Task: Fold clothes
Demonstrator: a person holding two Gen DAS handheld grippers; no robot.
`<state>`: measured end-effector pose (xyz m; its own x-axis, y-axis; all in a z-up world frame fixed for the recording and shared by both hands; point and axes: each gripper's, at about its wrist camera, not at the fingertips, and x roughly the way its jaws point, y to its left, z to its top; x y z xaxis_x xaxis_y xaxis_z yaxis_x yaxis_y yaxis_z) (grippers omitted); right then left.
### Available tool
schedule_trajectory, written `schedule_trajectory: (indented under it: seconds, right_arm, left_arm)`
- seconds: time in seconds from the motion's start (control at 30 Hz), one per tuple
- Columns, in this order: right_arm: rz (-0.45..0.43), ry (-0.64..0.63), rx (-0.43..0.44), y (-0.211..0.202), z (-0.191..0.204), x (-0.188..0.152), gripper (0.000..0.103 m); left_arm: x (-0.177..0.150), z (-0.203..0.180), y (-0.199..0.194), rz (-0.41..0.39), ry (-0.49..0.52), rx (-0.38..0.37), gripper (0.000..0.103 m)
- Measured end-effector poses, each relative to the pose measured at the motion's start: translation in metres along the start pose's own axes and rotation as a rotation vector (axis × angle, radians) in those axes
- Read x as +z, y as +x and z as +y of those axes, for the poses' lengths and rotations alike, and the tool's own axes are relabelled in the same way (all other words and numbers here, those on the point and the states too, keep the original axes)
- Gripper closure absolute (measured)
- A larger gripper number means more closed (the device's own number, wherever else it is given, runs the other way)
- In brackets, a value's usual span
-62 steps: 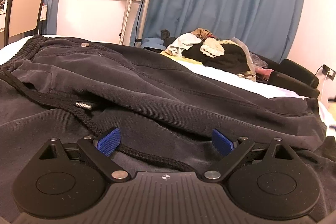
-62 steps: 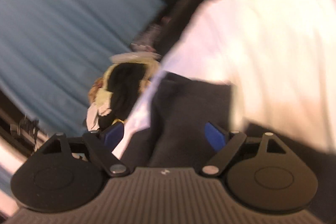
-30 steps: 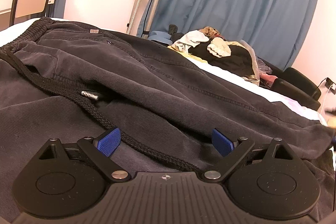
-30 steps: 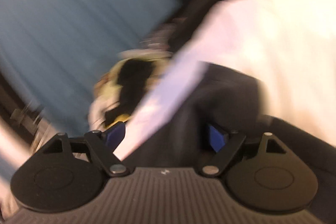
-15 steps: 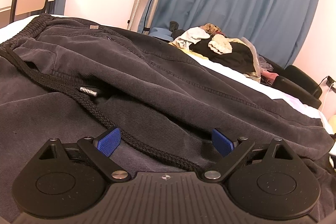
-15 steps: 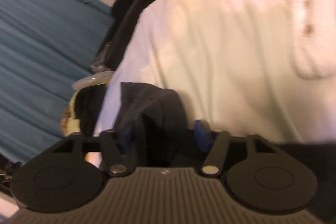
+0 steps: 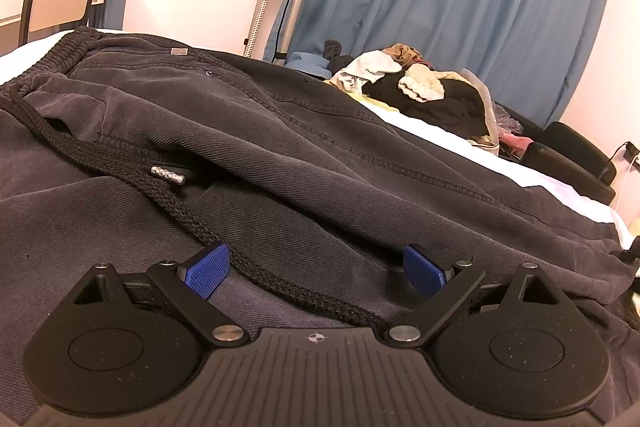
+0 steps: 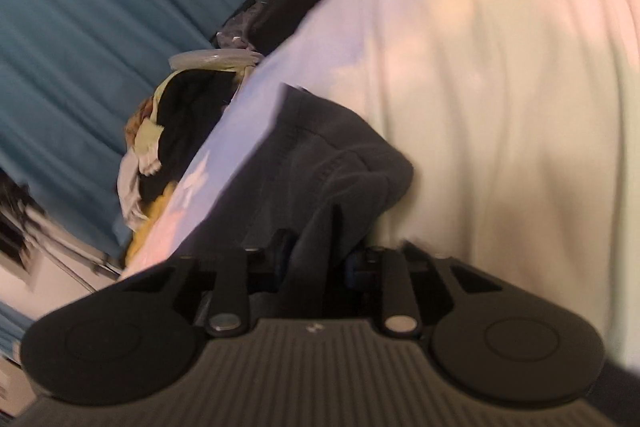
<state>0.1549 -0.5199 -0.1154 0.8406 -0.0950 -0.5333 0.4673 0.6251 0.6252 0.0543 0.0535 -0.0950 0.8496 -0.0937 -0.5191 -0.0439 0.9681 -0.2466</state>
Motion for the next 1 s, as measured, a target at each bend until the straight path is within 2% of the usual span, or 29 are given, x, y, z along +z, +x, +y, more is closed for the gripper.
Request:
schedule_trajectory:
  seconds: [0.07,0.2,0.27,0.3,0.37,0.4,0.47,0.5,0.53,0.6,0.8,0.83,0.9,1.0]
  right_arm:
    - [-0.076,-0.136,0.015,-0.018,0.025,-0.001,0.094]
    - [-0.343,-0.31,0.099,-0.061,0.067,-0.002,0.095]
    - [-0.337,-0.309,-0.01,-0.058,0.061,-0.006,0.095]
    - [-0.297,-0.298,-0.073,-0.05,0.051,-0.008,0.094]
    - [-0.163,-0.282,-0.198,-0.025,0.027,-0.011,0.093]
    - [-0.068,-0.262,-0.238,-0.01,0.011,-0.013,0.088]
    - [-0.01,-0.259,-0.208,-0.005,-0.004,-0.013,0.087]
    - [0.018,-0.258,-0.192,-0.003,-0.012,-0.013,0.082]
    - [0.012,-0.25,-0.199,-0.006,-0.01,-0.012,0.072]
    - [-0.003,-0.237,-0.21,-0.015,-0.007,-0.013,0.065]
    - [-0.061,-0.32,-0.229,-0.046,0.019,-0.029,0.048]
    - [-0.069,-0.318,-0.215,-0.066,0.021,-0.032,0.043]
    - [-0.071,-0.302,-0.174,-0.086,0.029,-0.037,0.041]
    - [-0.031,-0.293,-0.108,-0.113,0.039,-0.051,0.04]
  left_arm:
    - [0.0,0.0,0.0,-0.001,0.001,0.001,0.008]
    - [0.0,0.0,-0.001,-0.002,-0.001,-0.001,0.008]
    - [0.0,0.0,0.0,-0.001,0.0,-0.001,0.008]
    - [0.0,0.0,0.0,-0.001,0.0,-0.001,0.008]
    - [0.0,0.0,0.001,-0.001,0.002,0.001,0.008]
    - [0.001,0.0,0.002,-0.001,0.004,0.002,0.008]
    - [0.001,-0.001,0.003,0.0,0.007,0.005,0.008]
    - [0.001,-0.002,0.003,0.001,0.011,0.006,0.008]
    - [0.001,-0.002,0.004,0.002,0.015,0.008,0.008]
    - [0.001,-0.003,0.003,0.003,0.028,0.01,0.008]
    - [0.002,-0.003,-0.007,-0.01,0.066,0.018,0.008]
    - [0.003,-0.002,-0.01,-0.015,0.066,0.02,0.008]
    - [0.005,-0.001,-0.017,-0.026,0.066,0.022,0.008]
    - [0.01,0.001,-0.033,-0.055,0.051,0.022,0.007]
